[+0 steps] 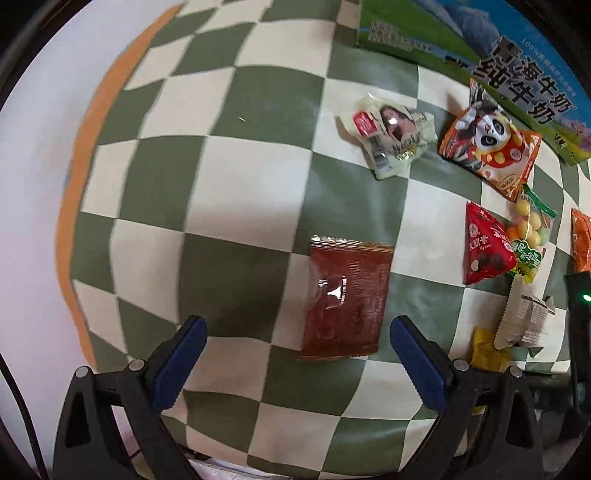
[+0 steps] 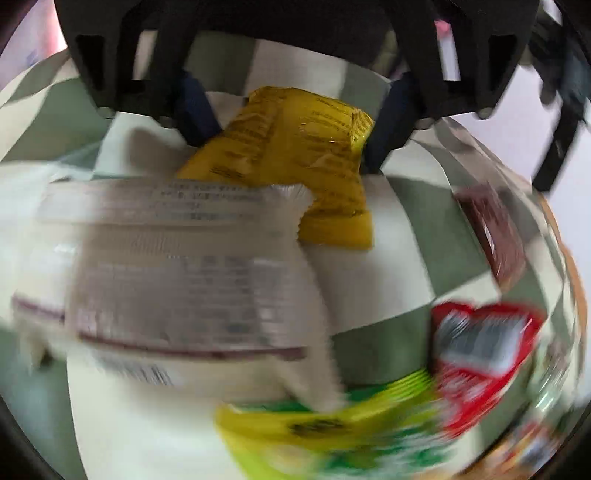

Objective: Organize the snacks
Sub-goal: 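Grasp the brown packet with left tool while right tool grasps yellow-brown packet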

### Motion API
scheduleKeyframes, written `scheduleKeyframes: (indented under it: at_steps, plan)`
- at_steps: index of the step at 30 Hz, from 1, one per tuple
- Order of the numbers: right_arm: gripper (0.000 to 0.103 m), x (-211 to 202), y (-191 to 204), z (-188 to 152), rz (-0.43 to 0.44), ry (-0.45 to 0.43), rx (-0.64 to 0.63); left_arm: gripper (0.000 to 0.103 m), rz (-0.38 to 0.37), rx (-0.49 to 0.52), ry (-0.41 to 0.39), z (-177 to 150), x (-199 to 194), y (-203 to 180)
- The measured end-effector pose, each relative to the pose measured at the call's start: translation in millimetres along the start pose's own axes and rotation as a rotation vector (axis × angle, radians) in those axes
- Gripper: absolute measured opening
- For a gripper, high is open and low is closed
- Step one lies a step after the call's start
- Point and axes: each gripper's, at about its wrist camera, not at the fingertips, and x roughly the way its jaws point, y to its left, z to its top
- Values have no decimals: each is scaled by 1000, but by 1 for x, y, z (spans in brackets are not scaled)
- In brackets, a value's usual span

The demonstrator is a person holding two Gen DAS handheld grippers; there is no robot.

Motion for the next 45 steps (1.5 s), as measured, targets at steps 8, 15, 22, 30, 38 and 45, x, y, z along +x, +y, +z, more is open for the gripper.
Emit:
scheduleKeyframes:
  at_steps: [8,15,22,30,38,45]
  plan:
    - [60,-30,57,-9,-306,-237,-454,101,-97,60,95,16,42,-21]
    - [73,-29,54,0,-246,-218,-436,54,-68,52,86,25,56,-28]
    - [72,-48,15,8,-65,-268,-214,52,-136,1,115,12,60,-17]
    - [66,-48,14,9,-77,-250,-171,62,-78,86,138,10,80,-40]
    - [67,-19,46,12,-179,-236,-234,52,-62,89,118,-3,69,-45]
    - [52,-35,43,-5,-109,-264,-219,51,-128,71,128,0,51,-42]
